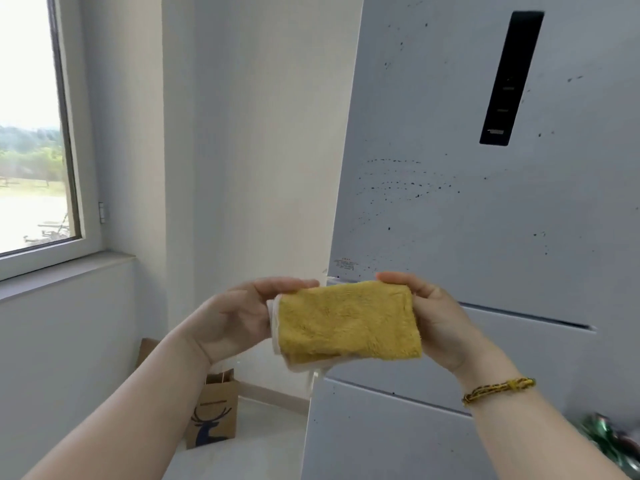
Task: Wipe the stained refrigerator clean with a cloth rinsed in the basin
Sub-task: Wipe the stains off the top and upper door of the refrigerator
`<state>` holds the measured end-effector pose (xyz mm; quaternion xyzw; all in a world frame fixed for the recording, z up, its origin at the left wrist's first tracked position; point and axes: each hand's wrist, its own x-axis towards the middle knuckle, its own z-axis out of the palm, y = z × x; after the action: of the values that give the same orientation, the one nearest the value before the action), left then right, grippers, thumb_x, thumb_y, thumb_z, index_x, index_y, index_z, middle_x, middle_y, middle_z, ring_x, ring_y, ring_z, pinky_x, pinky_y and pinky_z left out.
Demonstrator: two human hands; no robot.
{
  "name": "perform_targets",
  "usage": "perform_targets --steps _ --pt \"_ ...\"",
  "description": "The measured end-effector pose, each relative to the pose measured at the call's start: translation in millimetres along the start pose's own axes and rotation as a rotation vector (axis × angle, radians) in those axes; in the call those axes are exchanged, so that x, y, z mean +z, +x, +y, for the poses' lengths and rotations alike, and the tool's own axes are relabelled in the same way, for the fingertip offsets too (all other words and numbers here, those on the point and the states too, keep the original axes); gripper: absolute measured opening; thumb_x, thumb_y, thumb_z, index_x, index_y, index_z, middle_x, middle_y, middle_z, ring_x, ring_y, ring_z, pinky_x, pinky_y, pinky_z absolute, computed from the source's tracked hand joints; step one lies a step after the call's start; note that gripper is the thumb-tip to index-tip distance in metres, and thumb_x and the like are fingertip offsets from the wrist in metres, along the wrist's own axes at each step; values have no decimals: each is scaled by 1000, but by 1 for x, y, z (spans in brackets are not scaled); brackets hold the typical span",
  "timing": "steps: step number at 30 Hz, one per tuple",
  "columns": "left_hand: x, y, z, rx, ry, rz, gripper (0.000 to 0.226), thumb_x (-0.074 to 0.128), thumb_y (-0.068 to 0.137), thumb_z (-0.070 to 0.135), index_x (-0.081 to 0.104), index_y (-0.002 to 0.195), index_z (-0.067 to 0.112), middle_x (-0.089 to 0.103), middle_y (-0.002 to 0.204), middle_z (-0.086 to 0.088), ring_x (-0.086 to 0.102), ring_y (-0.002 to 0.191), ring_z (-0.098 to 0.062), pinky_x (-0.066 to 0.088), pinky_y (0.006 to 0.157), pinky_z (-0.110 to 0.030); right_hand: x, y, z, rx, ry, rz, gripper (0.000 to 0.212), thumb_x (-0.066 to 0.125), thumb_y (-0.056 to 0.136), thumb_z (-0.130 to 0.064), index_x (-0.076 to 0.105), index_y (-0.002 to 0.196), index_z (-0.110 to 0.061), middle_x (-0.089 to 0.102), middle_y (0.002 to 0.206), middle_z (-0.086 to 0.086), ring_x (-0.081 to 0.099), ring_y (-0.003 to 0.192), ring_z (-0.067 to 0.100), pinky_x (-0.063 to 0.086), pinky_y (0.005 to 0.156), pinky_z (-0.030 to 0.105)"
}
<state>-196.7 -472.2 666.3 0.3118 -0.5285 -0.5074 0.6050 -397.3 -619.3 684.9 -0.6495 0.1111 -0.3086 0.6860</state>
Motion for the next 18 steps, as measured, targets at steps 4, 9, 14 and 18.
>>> perform_targets --steps 4,9,14,18 --pt "-3 47 10 -240 364 -15 62 77 53 54 63 106 25 69 105 6 65 98 -14 54 74 -26 0 32 -15 0 -95 -8 25 57 83 5 66 89 -18 71 70 -6 63 60 10 50 55 19" --pt "6 101 4 -162 611 94 18 71 67 33 66 79 20 69 71 9 65 67 -7 50 61 -21 -9 63 -20 28 -111 285 9 55 89 -14 58 95 -20 65 85 1 62 72 11 52 63 23" --pt "-4 143 -16 175 649 515 15 68 79 19 61 71 30 62 58 15 59 57 1 44 56 -15 -14 71 1 -300 -262 861 17 52 91 -15 51 75 -22 52 76 -5 51 74 4 39 61 14" --pt "-1 172 -17 312 646 518 26 68 78 13 60 74 37 63 55 21 57 54 8 40 48 -6 7 91 6 -286 -397 595 19 56 86 -41 51 103 -34 52 110 -17 48 104 -6 41 86 14"
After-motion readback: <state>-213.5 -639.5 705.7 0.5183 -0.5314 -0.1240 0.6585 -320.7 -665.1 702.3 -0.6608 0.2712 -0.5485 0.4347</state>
